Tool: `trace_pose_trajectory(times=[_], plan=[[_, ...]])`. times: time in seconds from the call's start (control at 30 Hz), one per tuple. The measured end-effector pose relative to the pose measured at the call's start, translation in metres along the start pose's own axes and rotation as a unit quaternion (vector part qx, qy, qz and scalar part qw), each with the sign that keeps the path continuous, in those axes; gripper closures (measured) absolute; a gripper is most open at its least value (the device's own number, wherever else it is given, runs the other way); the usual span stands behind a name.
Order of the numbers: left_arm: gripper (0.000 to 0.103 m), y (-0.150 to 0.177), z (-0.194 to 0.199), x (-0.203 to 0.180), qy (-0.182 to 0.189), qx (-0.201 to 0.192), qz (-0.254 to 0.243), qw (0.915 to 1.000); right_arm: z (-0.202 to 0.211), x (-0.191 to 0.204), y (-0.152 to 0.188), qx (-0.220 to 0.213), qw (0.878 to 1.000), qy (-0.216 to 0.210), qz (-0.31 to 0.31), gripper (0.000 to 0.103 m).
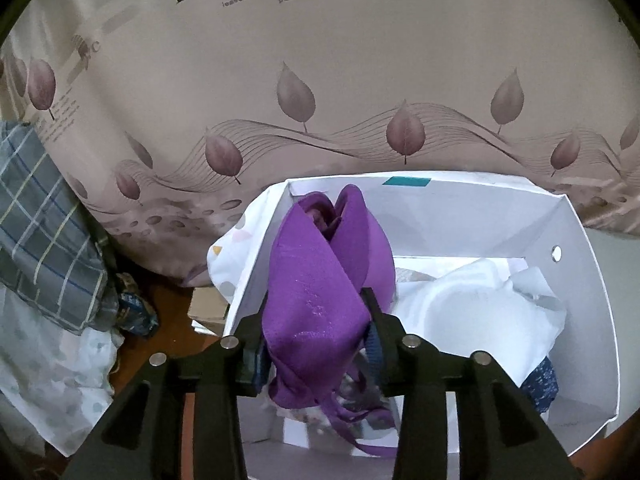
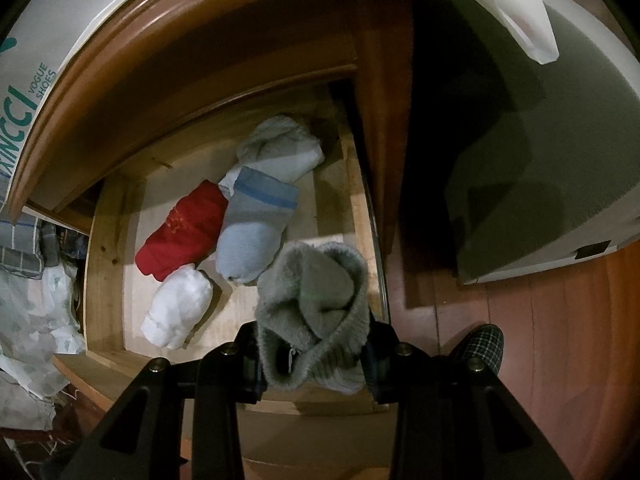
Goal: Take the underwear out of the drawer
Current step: 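Lift the purple bra out of the drawer and carry it into the white box, then open the left tool to drop the purple bra into the box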
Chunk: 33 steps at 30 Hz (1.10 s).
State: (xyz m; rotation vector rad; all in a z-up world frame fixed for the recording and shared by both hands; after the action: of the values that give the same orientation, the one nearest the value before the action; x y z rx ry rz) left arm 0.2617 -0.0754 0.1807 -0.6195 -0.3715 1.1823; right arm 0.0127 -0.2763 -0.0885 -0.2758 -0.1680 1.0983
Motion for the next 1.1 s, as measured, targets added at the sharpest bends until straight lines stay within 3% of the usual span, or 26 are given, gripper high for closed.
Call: trace_pose_trajectory(times=[0.47,0.53,0.6,0.8,1.1], plan=[[0.054,0.010,0.015,0.006,0.004,0.004,0.003,1.0000,-0.001,0.000,0.001,-0.002,1.000,0.004,0.005,0.067],[0.050,0.015,0.021,0.007,0.004,-0.003,0.003,1.0000,-0.001,0.000,0.001,-0.002,1.000,0.004,0.005,0.067],[0.037,0.018,0.027,0.006,0.002,-0.013,-0.002,0.9999,-0.001,0.001,0.001,-0.002,1.000,0.006,0.006,0.067],[0.034,0.031,0.052,0.007,0.005,-0.043,-0.017,0.9989,-0.002,0.004,0.002,-0.004,1.000,0.012,0.012,0.067],[0.028,0.089,0.078,0.037,-0.006,-0.078,0.041,0.9961,-0.002,0.007,0.003,-0.007,1.000,0.019,0.024,0.067]])
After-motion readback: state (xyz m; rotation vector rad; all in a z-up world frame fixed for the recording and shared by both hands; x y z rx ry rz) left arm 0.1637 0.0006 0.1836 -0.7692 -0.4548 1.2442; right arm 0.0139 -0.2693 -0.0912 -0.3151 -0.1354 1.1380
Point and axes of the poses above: each gripper's, at about its wrist camera, not at the fingertips, and z roughly against the way its jaws point, x to its left, y to its underside, the point moved 2 cm from there along -z, roughly the way its jaws point, and after that the axes turned 15 degrees about y, right-handed, at the moved point
